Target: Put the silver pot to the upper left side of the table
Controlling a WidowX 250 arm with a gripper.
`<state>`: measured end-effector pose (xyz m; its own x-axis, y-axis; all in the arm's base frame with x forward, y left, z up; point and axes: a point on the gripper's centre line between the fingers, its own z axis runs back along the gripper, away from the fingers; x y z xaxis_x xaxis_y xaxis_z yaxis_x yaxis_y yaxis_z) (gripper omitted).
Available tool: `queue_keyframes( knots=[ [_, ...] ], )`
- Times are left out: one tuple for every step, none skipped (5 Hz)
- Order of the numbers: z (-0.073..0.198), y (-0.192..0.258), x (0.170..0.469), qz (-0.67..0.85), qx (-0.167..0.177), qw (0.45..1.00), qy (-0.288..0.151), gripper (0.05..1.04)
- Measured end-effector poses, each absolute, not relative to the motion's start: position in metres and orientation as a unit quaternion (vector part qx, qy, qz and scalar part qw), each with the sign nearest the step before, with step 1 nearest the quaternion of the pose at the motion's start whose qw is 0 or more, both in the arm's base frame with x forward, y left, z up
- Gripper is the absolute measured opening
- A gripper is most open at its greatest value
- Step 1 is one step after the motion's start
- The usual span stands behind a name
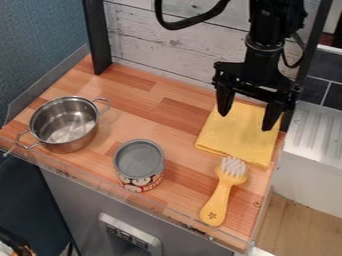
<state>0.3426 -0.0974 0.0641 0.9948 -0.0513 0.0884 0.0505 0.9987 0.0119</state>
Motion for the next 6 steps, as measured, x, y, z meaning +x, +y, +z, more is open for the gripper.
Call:
queue_keyframes(
  knots=[
    [0.05, -0.097, 0.337, -0.026, 0.006, 0.999, -0.023, 1.0],
    [0.033, -0.066, 0.322, 0.014, -0.003, 1.0, 0.005, 1.0],
    [0.043, -0.027, 0.307, 0.037, 0.001, 0.999, -0.003, 1.0],
    [0.048, 0.016, 0.284, 0.055, 0.018, 0.998, -0.02, 1.0],
    [0.043, 0.039, 0.274, 0.078, 0.026, 0.996, -0.02, 1.0],
    [0.04, 0.067, 0.27, 0.113, 0.032, 0.993, -0.013, 1.0]
  ],
)
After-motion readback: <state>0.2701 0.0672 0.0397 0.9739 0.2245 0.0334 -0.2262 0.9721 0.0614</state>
